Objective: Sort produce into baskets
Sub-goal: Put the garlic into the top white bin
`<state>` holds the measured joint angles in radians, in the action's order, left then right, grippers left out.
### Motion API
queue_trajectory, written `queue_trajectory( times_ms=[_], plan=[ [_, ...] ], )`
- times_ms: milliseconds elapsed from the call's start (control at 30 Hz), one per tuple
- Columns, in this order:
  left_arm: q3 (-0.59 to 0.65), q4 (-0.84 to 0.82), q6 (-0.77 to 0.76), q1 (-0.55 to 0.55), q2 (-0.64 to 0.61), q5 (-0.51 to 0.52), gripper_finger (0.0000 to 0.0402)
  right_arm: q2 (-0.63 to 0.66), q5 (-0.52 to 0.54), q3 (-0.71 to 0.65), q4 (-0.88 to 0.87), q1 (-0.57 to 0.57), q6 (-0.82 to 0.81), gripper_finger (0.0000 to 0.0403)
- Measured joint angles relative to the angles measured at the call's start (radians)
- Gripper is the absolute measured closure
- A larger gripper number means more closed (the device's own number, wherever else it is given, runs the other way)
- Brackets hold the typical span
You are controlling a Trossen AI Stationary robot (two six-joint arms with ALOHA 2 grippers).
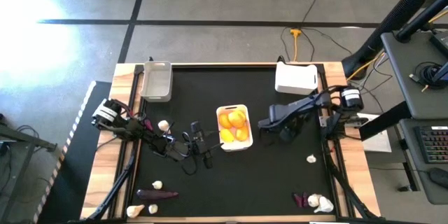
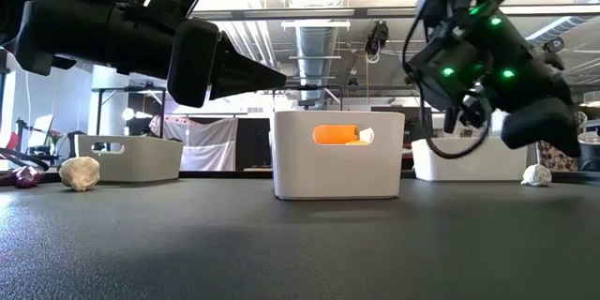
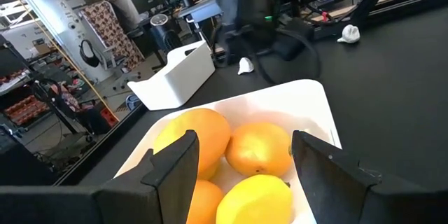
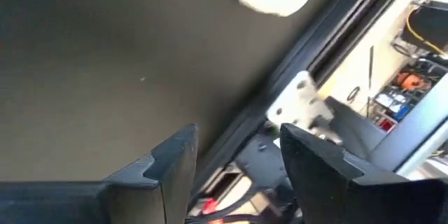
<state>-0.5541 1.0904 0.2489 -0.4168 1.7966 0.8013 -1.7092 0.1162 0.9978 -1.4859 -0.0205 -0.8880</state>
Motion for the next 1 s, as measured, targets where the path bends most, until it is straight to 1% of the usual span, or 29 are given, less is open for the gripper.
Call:
queue_trajectory(
  times_ms=[133,233,300,367,433,500,567,733,833,1000],
  plan=[
    [0.0,0.0,0.0,0.001,0.0,0.0,0.019,0.0,0.055,0.008,0.011,-0.1,0.026,0.0203],
    [0.0,0.0,0.0,0.001,0.0,0.0,0.019,0.0,0.1,0.0,0.07,-0.174,0.042,0.0194],
    [0.0,0.0,0.0,0.001,0.0,0.0,0.019,0.0,0.1,-0.015,0.147,-0.219,0.077,0.0187],
    [0.0,-0.001,0.0,0.001,0.0,0.0,0.019,-0.006,0.077,-0.029,0.219,-0.261,0.109,0.0179],
    [0.0,-0.003,0.0,0.001,0.0,0.0,0.019,-0.01,0.071,-0.041,0.247,-0.299,0.126,0.0169],
    [0.0,-0.01,0.0,0.001,0.0,0.0,0.019,-0.011,0.099,-0.048,0.252,-0.33,0.121,0.0158],
    [0.0,-0.012,0.0,0.001,0.0,0.0,0.019,-0.012,0.141,-0.051,0.267,-0.351,0.094,0.0149],
    [0.0,-0.016,0.0,0.001,0.0,0.0,0.019,-0.012,0.144,-0.056,0.269,-0.372,0.099,0.0136],
    [0.0,-0.016,0.0,0.001,0.0,0.0,0.019,-0.012,0.143,-0.06,0.273,-0.383,0.104,0.0139],
    [0.0,-0.016,0.0,0.001,0.0,0.0,0.0189,-0.011,0.137,-0.067,0.298,-0.397,0.099,0.0157]
  ],
)
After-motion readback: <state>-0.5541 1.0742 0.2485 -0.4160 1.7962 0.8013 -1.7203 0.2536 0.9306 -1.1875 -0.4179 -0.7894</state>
